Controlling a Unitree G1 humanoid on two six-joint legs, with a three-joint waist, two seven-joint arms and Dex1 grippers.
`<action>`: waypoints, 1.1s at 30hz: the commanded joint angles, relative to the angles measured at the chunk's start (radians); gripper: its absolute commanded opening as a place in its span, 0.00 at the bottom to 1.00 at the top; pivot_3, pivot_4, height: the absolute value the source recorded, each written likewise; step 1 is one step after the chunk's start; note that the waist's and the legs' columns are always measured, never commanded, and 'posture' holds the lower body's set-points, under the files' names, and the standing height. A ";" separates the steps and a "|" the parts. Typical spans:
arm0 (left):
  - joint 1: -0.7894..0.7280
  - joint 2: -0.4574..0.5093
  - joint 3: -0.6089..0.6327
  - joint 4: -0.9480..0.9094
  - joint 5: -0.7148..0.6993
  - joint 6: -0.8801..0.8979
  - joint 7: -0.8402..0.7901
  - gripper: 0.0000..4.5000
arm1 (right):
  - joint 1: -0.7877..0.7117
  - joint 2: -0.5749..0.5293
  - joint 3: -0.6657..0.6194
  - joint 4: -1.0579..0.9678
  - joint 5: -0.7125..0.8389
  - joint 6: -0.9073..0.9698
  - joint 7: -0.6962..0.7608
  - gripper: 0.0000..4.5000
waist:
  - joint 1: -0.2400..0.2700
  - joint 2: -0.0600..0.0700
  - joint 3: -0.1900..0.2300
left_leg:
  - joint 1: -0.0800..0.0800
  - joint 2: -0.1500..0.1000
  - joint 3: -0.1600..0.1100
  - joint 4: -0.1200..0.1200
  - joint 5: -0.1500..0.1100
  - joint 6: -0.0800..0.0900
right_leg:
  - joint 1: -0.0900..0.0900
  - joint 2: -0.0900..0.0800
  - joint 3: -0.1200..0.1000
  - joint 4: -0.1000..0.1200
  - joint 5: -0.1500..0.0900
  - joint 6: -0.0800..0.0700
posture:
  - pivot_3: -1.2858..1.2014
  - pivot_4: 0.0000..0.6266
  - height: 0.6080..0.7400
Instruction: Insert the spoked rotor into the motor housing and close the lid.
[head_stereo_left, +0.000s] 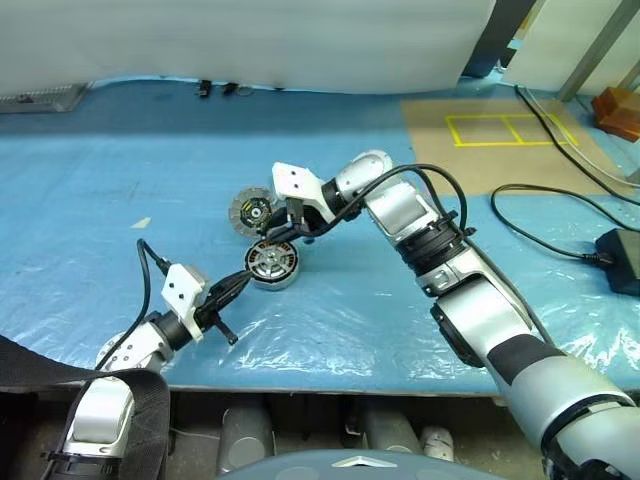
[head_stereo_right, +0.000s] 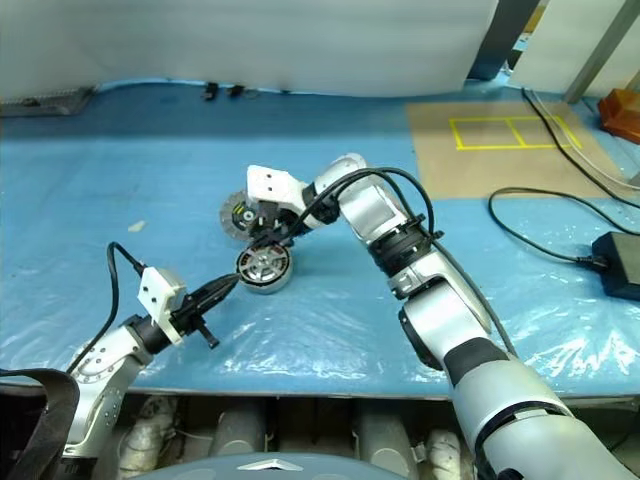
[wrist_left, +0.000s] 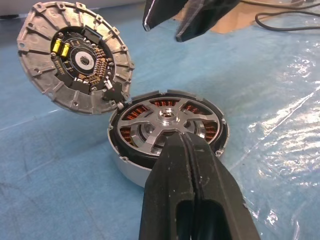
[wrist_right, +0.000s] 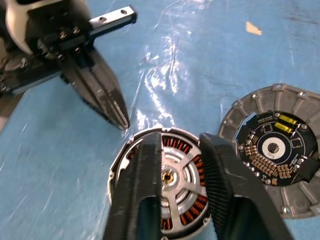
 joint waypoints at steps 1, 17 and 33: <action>0.009 -0.012 0.047 -0.045 -0.039 -0.012 0.021 0.00 | 0.014 0.034 -0.062 0.003 0.038 0.018 -0.105 0.02 | 0.001 0.000 0.000 | 0.000 0.000 0.000 0.000 0.000 0.000 | 0.000 0.000 0.000 0.000 0.000 0.000 | 0.52 0.24 1.00; 0.008 0.007 0.078 -0.019 -0.039 -0.016 0.006 0.00 | 0.239 0.045 0.042 0.024 -0.011 0.037 -0.237 0.01 | -0.001 0.001 0.000 | 0.003 0.000 0.000 -0.001 0.000 0.000 | 0.002 0.000 0.000 0.000 0.000 0.000 | 0.52 0.24 1.00; -0.002 0.006 0.072 -0.003 -0.027 -0.024 0.000 0.00 | 0.281 0.010 0.139 -0.031 -0.018 0.010 -0.210 0.01 | -0.001 0.001 0.000 | 0.006 -0.001 0.000 -0.002 0.000 0.000 | 0.005 0.000 0.001 -0.001 0.000 0.001 | 0.52 0.24 1.00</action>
